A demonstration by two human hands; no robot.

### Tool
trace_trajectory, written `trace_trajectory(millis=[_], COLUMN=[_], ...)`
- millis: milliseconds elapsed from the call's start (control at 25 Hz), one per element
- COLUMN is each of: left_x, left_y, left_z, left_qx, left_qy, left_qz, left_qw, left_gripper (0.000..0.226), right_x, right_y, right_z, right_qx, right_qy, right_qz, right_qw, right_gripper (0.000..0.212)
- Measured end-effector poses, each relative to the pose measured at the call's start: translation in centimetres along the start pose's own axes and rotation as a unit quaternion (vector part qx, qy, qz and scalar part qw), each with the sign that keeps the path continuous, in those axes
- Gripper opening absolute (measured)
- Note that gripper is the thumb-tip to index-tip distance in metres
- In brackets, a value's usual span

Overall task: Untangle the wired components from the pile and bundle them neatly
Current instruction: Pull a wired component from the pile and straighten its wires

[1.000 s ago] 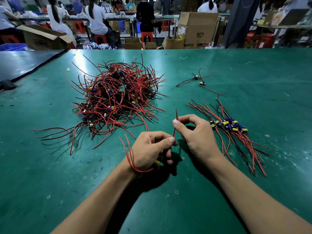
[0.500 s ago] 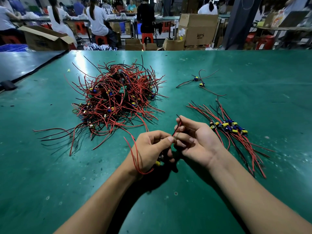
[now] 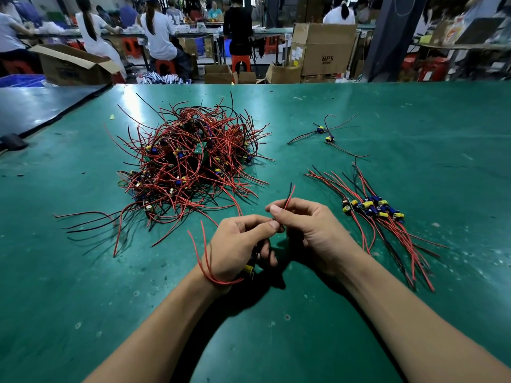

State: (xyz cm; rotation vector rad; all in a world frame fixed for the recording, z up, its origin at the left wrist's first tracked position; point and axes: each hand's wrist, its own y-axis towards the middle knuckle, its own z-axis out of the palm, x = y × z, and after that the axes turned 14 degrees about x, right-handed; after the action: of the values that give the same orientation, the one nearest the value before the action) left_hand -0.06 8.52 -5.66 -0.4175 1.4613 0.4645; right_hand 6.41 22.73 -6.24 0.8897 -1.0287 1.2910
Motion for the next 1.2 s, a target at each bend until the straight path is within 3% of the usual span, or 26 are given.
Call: trace_trajectory(millis=[120,280,400,520,600,720,800,920,1040,1200], left_x=[0.1,0.2,0.2,0.2,0.2,0.3,0.5,0.6,0.6,0.5], left_y=[0.1,0.2,0.3,0.3,0.4,0.4,0.4,0.4,0.3,0.2], left_z=[-0.1,0.0,0.1,0.2,0.1,0.0,0.1,0.3,0.5,0.6], left_qx=[0.005,0.011,0.015,0.019,0.02,0.023,0.022,0.022,0.028,0.018], left_qy=[-0.003,0.003,0.0,0.002,0.007,0.016,0.026,0.033,0.043,0.034], left_qz=[-0.005,-0.002,0.0,-0.001,0.001,0.009,0.014,0.017,0.012,0.003], left_qw=[1.0,1.0,1.0,1.0,1.0,1.0,0.999,0.999,0.999,0.999], left_gripper=[0.015,0.015,0.016,0.016,0.016,0.016,0.016,0.013,0.012,0.013], right_x=[0.0,0.1,-0.1,-0.2,-0.2,0.5,1.4,2.5,2.8,2.2], right_y=[0.3,1.0,1.2,1.3,1.4,1.5,1.4,1.0,0.5,0.7], right_z=[-0.2,-1.0,-1.1,-1.1,-0.8,-0.1,-0.1,-0.9,-1.5,-1.4], right_qx=[-0.081,-0.187,-0.239,-0.266,-0.25,-0.186,-0.148,-0.068,-0.028,-0.049], right_qy=[-0.134,-0.31,-0.35,-0.348,-0.264,-0.013,0.142,0.351,0.402,0.307], right_qz=[-0.055,-0.111,-0.146,-0.153,-0.123,-0.083,-0.038,0.053,0.081,0.063], right_qw=[0.986,0.926,0.894,0.886,0.923,0.979,0.978,0.933,0.912,0.948], right_gripper=[0.017,0.01,0.009,0.024,0.032,0.036,0.036,0.025,0.018,0.021])
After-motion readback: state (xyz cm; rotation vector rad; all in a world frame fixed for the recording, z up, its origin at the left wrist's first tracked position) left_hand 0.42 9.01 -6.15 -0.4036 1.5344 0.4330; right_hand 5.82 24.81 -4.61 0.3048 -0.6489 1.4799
